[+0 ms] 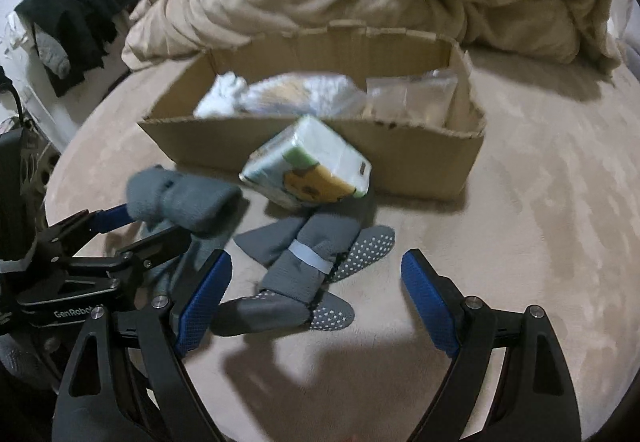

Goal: Organize objects
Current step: 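Grasp the grey gloves with the left gripper while the right grasps the grey socks, then lower the grey gloves and grey socks into the box and release them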

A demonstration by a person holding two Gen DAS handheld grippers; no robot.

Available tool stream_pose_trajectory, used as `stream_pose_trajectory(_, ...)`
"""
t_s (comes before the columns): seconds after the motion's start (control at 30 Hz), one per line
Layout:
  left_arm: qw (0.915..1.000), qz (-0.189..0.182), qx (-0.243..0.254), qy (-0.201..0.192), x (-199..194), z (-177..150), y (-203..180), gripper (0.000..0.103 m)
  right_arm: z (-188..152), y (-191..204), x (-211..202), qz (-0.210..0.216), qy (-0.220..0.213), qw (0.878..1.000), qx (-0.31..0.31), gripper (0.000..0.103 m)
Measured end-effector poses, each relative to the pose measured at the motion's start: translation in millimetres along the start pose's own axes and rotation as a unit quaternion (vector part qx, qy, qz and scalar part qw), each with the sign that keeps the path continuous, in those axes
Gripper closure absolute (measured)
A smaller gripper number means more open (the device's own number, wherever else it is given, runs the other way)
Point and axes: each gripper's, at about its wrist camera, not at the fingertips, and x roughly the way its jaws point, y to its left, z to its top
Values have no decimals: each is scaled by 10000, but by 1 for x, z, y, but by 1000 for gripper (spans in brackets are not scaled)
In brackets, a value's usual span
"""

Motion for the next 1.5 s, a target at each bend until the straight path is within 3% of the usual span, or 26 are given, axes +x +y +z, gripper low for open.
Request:
stream_pose_trajectory(0.03,10000,21,50,-18,2,-1,-1,11,-1,0,3,-12,32,10000,-42,23)
stream_pose_trajectory(0.07,9999,76,141,-31,5,-2,-4,11,-1,2,6,-45,80,9999,-105,46)
stream_pose_trajectory(0.1,9996,142,236,-47,7,-2,-7,11,-3,3,8,-43,118,9998,-161,58)
stream_pose_trajectory(0.2,9986,261,462,-84,11,-4,-13,12,-6,11,9,-93,90,9993,-355,66)
stream_pose_trajectory(0.27,9985,205,489,-99,9,-4,-14,23,-7,11,7,-99,80,9992,-380,70)
stream_pose_trajectory(0.33,9984,127,541,-115,4,-5,-15,42,-7,9,3,-83,69,9993,-366,71)
stream_pose_trajectory(0.4,9982,84,572,-152,-2,-7,-16,50,-9,9,-2,-79,62,9992,-375,72)
stream_pose_trajectory(0.43,9983,90,561,-164,-5,-8,-17,61,-10,9,-5,-54,57,9993,-365,73)
stream_pose_trajectory(0.47,9984,64,546,-153,-8,-8,-18,62,-11,8,-8,-28,48,9994,-342,73)
stream_pose_trajectory(0.7,9989,-52,446,-125,-27,-21,-18,70,-22,10,-31,44,-45,9997,-227,73)
stream_pose_trajectory(0.97,9990,-140,335,-275,-62,-27,-14,71,-27,12,-56,-6,-188,9997,-178,73)
stream_pose_trajectory(1.5,9935,-437,290,-1013,-137,21,-16,71,14,9,-123,-10,-1048,9942,-225,73)
